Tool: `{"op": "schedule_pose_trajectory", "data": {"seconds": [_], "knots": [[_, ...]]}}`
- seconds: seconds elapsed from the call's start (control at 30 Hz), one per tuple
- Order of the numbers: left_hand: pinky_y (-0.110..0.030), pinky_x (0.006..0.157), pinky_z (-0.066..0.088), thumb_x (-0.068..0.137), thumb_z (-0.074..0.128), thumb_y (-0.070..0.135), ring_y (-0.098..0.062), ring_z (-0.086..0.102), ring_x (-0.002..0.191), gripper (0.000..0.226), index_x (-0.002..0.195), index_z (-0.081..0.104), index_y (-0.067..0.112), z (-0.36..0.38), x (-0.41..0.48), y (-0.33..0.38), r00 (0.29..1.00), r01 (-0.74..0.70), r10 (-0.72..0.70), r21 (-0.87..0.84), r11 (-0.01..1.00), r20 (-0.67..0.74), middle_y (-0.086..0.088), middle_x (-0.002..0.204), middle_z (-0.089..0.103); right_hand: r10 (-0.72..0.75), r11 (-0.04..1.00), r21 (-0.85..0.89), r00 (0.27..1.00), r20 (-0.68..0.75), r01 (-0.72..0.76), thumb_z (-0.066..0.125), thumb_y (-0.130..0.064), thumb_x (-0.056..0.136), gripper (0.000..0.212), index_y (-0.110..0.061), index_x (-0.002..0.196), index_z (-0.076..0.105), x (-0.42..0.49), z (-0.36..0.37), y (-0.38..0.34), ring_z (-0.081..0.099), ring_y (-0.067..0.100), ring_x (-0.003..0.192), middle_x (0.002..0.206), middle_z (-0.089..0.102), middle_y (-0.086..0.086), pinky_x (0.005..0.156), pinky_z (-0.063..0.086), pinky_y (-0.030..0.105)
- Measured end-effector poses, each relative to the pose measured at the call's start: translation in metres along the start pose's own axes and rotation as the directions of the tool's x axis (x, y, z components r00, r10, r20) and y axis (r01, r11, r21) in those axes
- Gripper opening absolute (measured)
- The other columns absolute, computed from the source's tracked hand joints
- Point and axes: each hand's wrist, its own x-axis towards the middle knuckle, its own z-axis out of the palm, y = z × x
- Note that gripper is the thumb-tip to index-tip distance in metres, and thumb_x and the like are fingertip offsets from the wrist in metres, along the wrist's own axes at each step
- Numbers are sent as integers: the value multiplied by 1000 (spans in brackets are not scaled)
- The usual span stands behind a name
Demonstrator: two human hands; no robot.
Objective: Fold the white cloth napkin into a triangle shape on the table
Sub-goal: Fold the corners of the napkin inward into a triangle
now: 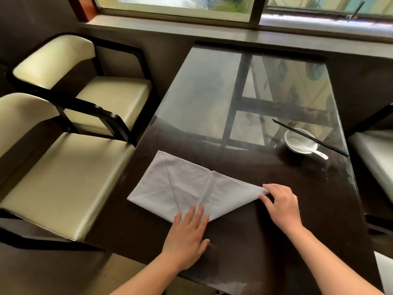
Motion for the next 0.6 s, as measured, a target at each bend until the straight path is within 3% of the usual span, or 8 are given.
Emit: {"op": "schedule_pose_trajectory", "data": {"seconds": [0.13, 0.23, 0.33, 0.6], "knots": [[-53, 120, 14, 98, 23, 58, -27, -3, 152, 69, 157, 11, 23, 4, 1, 1, 1000, 22, -22, -30, 999, -16, -2, 165, -5, -32, 999, 10, 998, 56, 32, 84, -18, 78, 32, -14, 108, 75, 5, -6, 12, 57, 28, 106, 107, 69, 2, 87, 49, 45], [-53, 118, 18, 97, 25, 58, -27, 5, 152, 69, 156, 18, 24, 5, 1, 0, 998, 35, -37, -38, 999, -49, -1, 165, 1, -59, 998, 22, 997, 50, 58, 84, -12, 76, 17, -15, 91, 77, 9, -6, 12, 57, 26, 98, 96, 69, -1, 81, 51, 41], [-51, 120, 13, 97, 25, 57, -25, -1, 153, 68, 157, 13, 26, 4, 1, 0, 998, 25, -27, -50, 998, -51, 1, 166, -3, -110, 994, 5, 992, 56, 110, 83, -9, 77, 9, -15, 80, 77, 15, -7, 13, 57, 24, 92, 88, 69, -3, 78, 52, 41], [-48, 122, 2, 99, 25, 56, -22, -14, 151, 70, 157, -1, 27, 2, -3, 1, 998, 26, -29, -52, 998, -51, 3, 163, -18, -217, 970, -102, 975, 44, 221, 79, -4, 77, 15, -16, 74, 71, 21, -10, 13, 59, 24, 87, 82, 68, -7, 71, 54, 39]]}}
